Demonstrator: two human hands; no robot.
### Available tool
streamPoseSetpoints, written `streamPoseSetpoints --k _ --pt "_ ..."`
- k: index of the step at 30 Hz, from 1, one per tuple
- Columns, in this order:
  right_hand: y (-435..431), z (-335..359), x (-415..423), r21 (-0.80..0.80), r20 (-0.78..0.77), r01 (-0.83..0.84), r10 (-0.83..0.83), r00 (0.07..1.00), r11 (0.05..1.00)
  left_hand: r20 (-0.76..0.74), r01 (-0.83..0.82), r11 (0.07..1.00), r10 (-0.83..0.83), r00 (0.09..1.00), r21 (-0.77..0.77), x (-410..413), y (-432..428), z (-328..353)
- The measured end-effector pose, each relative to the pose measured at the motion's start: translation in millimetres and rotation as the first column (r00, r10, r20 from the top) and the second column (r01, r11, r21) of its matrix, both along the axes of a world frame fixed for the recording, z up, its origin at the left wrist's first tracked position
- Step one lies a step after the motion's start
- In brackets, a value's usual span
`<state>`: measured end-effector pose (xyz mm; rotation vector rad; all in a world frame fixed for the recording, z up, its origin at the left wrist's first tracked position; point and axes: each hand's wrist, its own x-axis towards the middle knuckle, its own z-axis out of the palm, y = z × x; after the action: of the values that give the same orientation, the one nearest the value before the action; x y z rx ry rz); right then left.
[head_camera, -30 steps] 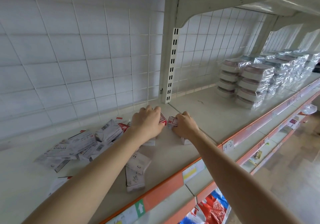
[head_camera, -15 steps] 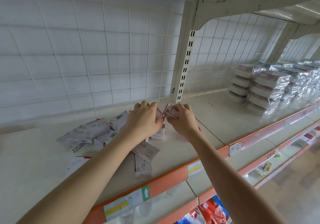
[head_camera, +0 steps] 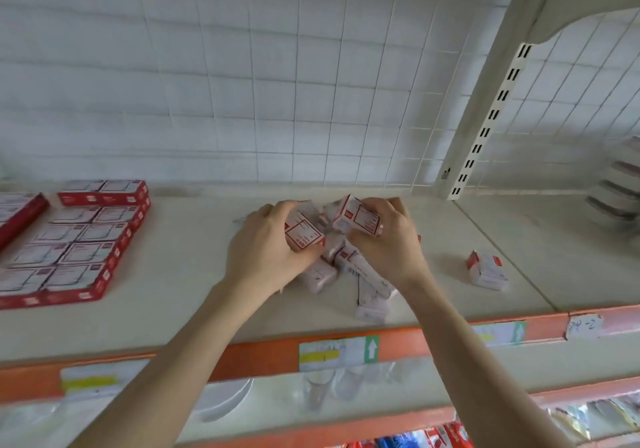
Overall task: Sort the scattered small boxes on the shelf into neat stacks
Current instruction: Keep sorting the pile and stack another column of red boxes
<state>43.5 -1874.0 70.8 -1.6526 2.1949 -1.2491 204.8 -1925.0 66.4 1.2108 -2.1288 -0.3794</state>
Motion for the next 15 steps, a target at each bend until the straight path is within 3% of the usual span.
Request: streamPoseSetpoints --k 5,10,15 --pt "-17 -8 45 -0.056 -0.199 -0.095 0.083 0.977 0.994 0.067 -0.137 0.991 0.136 0.988 0.008 45 2 -18" --pt "-32 -14 77 0.006 -0.227 -0.201 0.197 0.954 0.980 0.068 -0.234 0.971 0.231 0.971 0.047 80 1 -31" --pt "-44 -26 102 0.171 -0.273 -0.281 0.320 0.907 0.944 -0.279 -0.170 0.886 0.310 0.909 0.432 104 -11 -36"
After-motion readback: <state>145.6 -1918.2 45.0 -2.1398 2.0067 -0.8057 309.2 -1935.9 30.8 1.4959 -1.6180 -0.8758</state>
